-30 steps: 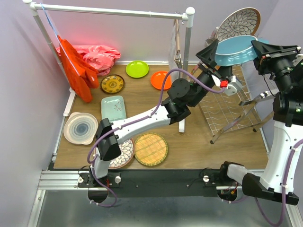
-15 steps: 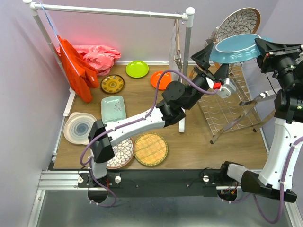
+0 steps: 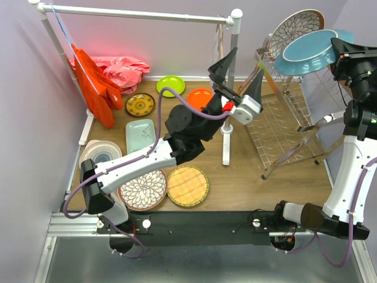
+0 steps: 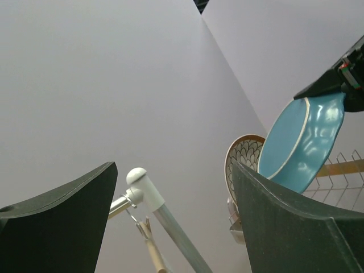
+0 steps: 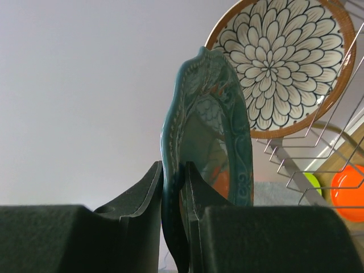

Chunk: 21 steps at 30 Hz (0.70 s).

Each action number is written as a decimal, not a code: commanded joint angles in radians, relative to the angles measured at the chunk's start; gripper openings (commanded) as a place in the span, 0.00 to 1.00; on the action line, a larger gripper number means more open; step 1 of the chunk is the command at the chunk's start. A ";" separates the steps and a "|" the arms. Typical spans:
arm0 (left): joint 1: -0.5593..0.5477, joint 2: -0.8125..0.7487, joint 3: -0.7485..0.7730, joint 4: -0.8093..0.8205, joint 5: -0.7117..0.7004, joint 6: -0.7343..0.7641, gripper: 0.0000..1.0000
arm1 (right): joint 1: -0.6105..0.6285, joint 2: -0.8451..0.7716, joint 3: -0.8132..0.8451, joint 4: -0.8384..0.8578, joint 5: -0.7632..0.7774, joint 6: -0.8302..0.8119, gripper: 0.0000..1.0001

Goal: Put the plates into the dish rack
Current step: Pass the plate from the left arm to the right, then pass the plate from the right arm to the left

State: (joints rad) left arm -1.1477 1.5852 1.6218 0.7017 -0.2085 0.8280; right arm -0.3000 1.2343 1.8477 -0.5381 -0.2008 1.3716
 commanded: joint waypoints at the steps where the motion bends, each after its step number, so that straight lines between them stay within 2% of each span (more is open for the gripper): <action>1: -0.003 -0.057 -0.046 0.018 0.017 -0.056 0.90 | -0.017 -0.009 0.070 0.171 0.049 0.026 0.00; 12: -0.021 -0.183 -0.132 -0.051 0.021 -0.136 0.90 | -0.030 0.083 0.169 0.170 0.101 0.024 0.00; 21: -0.038 -0.324 -0.223 -0.130 -0.054 -0.205 0.89 | -0.030 0.206 0.332 0.078 0.141 0.012 0.00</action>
State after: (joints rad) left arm -1.1728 1.3228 1.4406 0.6029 -0.2062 0.6804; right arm -0.3229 1.4254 2.0785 -0.5426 -0.1169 1.3582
